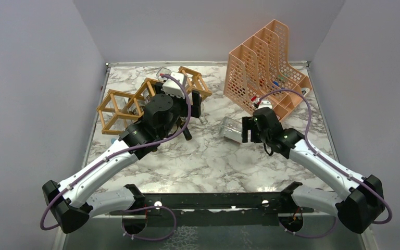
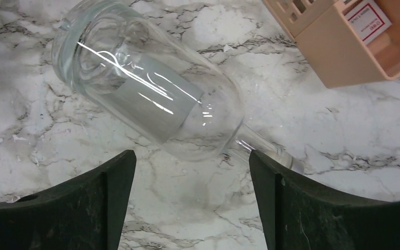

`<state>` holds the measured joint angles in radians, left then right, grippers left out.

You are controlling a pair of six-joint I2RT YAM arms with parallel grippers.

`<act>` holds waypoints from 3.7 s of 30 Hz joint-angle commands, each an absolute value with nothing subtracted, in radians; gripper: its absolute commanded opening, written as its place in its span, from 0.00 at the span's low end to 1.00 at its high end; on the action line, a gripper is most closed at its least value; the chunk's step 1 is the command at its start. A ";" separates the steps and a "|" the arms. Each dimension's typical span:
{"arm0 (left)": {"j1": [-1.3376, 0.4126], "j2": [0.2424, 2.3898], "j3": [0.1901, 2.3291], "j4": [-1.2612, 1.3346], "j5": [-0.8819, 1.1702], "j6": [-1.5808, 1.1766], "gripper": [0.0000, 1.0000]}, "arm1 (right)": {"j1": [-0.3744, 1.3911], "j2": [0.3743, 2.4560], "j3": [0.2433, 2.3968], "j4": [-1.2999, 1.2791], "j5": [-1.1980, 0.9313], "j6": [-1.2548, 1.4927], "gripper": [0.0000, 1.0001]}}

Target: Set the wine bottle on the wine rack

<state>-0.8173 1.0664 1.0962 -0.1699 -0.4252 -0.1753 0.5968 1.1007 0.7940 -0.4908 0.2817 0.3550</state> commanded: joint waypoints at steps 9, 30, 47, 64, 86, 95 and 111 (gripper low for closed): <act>-0.812 1.040 1.079 -0.170 -0.386 -0.163 0.99 | 0.579 1.110 0.804 -0.578 0.406 0.466 0.85; -0.812 1.024 1.071 -0.160 -0.388 -0.151 0.99 | 0.566 1.391 0.849 -0.425 0.066 0.258 0.88; -0.811 1.032 1.067 -0.161 -0.347 -0.162 0.99 | 0.566 1.299 0.953 -0.459 0.141 0.277 0.88; -0.941 1.359 1.046 -0.007 0.009 -0.227 0.59 | 0.410 1.469 1.055 -0.374 0.353 0.432 0.30; -0.982 1.679 1.175 0.037 -0.161 -0.288 0.42 | 0.338 1.641 1.053 -0.247 0.244 0.355 0.24; -1.006 1.729 1.128 0.058 -0.188 -0.302 0.32 | 0.337 1.611 0.954 -0.322 0.202 0.381 0.25; -1.045 1.785 1.087 -0.011 -0.293 -0.348 0.28 | 0.339 1.363 0.746 -0.363 -0.118 0.508 0.34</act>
<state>-1.0447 1.8027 1.0916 -0.0193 -0.2207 -0.3397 0.3370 1.4242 0.7925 -0.3374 0.0189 0.4606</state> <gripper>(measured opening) 0.281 0.337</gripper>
